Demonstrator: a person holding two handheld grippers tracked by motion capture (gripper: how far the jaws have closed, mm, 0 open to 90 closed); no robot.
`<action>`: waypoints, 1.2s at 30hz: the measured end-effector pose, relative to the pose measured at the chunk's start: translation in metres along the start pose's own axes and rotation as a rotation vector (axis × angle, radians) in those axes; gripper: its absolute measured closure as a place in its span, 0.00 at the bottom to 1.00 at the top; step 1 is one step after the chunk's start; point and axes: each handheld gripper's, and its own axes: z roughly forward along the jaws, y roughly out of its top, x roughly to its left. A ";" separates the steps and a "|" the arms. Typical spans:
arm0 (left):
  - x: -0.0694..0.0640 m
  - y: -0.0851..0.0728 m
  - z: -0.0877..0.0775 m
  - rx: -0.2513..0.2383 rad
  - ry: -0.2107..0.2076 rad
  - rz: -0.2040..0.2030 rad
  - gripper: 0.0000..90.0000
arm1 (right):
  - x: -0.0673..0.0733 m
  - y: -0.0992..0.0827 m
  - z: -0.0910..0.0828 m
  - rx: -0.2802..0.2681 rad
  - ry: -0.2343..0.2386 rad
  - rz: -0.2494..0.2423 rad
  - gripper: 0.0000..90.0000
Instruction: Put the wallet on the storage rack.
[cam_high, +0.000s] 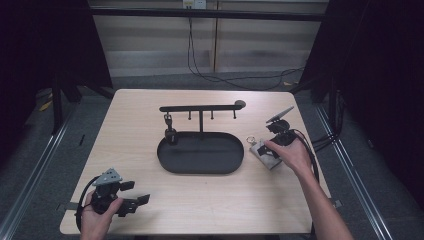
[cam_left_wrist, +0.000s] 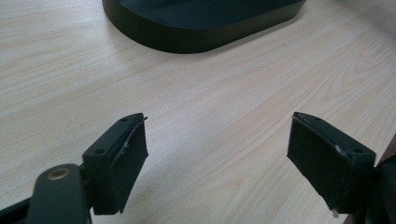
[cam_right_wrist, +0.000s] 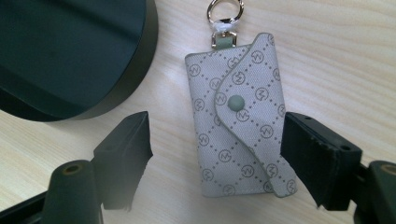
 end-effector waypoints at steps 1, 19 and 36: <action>0.000 0.000 0.000 0.005 -0.006 0.000 0.22 | 0.000 0.001 0.000 0.000 -0.003 -0.002 0.28; 0.002 0.000 -0.003 -0.009 0.004 -0.005 0.23 | -0.005 0.015 0.021 0.136 -0.044 -0.032 0.26; 0.002 0.000 -0.002 -0.004 0.001 -0.004 0.23 | -0.008 0.019 0.040 0.199 -0.057 -0.058 0.28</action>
